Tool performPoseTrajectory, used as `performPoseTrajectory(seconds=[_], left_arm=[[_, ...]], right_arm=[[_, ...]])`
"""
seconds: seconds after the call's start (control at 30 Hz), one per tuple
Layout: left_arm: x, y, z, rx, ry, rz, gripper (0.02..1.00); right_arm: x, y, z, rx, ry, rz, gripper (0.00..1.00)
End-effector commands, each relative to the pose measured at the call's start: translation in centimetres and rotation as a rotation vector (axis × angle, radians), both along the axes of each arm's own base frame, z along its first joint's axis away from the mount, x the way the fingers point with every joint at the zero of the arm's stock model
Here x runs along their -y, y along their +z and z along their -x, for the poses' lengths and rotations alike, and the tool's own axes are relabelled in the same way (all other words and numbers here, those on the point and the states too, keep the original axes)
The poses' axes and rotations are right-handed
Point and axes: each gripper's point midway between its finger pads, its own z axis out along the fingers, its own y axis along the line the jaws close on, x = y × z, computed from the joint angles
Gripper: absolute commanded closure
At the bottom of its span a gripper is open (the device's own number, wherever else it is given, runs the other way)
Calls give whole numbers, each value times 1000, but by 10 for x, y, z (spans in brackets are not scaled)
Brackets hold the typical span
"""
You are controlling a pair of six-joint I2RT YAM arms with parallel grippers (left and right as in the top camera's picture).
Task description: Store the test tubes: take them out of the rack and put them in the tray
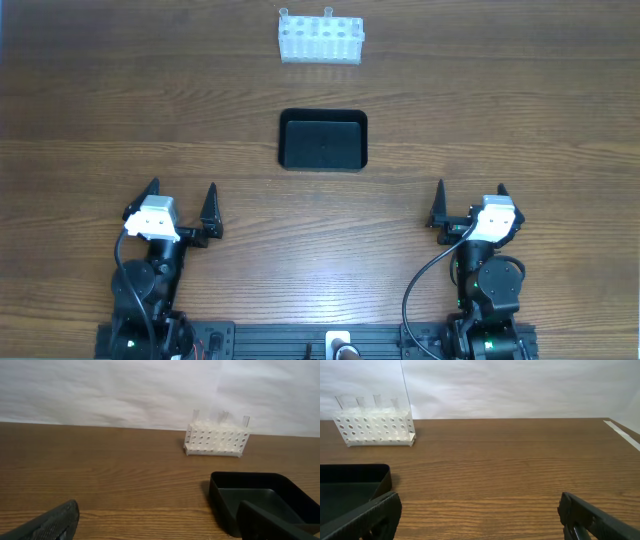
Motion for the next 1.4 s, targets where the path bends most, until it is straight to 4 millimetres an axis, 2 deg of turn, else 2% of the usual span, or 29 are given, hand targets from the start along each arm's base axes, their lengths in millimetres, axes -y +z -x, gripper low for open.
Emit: performPoseTrajectory(seconds=[0.03, 0.33, 0.6, 0.7, 0.9, 1.03, 1.27, 1.4], left_arm=[[-4, -2, 0, -5, 21, 9, 18], [-8, -1, -4, -6, 39, 7, 23], [-11, 32, -39, 33, 59, 11, 23], [-10, 41, -59, 0, 60, 9, 20], [-3, 51, -116, -100, 44, 5, 20], [19, 51, -157, -154, -2, -4, 18], [65, 36, -227, -263, -80, -26, 20], [83, 26, -263, -316, -91, -41, 20]], right_arm=[[-2, -4, 0, -9, 10, -2, 7], [-2, -4, 0, -9, 10, -2, 7], [-2, -4, 0, -9, 10, -2, 7], [-2, -4, 0, -9, 10, -2, 9], [-2, -4, 0, -9, 10, -2, 9], [-2, -4, 0, -9, 10, -2, 9], [-2, -4, 0, -9, 10, -2, 9], [-2, -4, 0, -9, 10, -2, 7]])
